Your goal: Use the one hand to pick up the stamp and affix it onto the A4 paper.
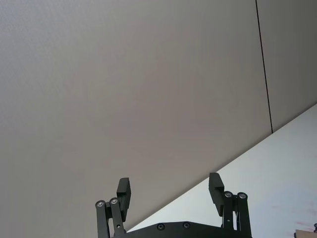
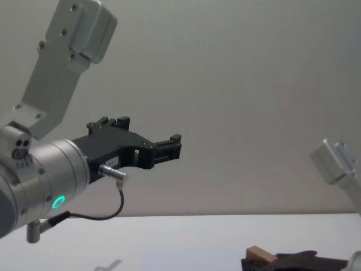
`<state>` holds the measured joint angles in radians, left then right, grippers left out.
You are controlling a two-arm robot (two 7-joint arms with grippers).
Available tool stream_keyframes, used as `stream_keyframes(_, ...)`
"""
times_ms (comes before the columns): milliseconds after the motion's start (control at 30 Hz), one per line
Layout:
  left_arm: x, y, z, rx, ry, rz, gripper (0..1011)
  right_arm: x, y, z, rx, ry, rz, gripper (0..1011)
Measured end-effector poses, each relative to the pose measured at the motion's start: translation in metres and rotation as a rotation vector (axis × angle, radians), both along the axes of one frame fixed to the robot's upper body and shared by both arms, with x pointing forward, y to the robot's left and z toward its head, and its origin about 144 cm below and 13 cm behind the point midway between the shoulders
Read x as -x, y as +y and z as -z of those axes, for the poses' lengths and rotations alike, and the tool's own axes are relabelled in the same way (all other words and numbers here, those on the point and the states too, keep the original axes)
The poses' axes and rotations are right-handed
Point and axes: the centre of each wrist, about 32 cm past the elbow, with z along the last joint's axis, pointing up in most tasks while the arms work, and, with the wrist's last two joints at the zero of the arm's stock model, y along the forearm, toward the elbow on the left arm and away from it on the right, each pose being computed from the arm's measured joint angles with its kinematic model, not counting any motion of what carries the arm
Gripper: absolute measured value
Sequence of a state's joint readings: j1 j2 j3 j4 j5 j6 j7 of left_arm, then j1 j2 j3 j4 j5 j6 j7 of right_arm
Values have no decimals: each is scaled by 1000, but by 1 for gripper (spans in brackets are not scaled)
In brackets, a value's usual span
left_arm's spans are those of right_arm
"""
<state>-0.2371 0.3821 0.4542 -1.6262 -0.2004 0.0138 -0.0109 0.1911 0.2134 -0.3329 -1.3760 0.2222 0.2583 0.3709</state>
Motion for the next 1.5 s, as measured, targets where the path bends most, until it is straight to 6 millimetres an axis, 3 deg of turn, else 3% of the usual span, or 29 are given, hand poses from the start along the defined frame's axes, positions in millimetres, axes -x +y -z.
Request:
stream_keyframes(567, 0, 0, 0, 0, 0, 0, 1001, -31, 18, 8, 35, 13, -14, 219)
stream_keyframes(1500, 0, 0, 0, 0, 0, 0, 1001, -43, 20, 18, 85, 8, -33, 220)
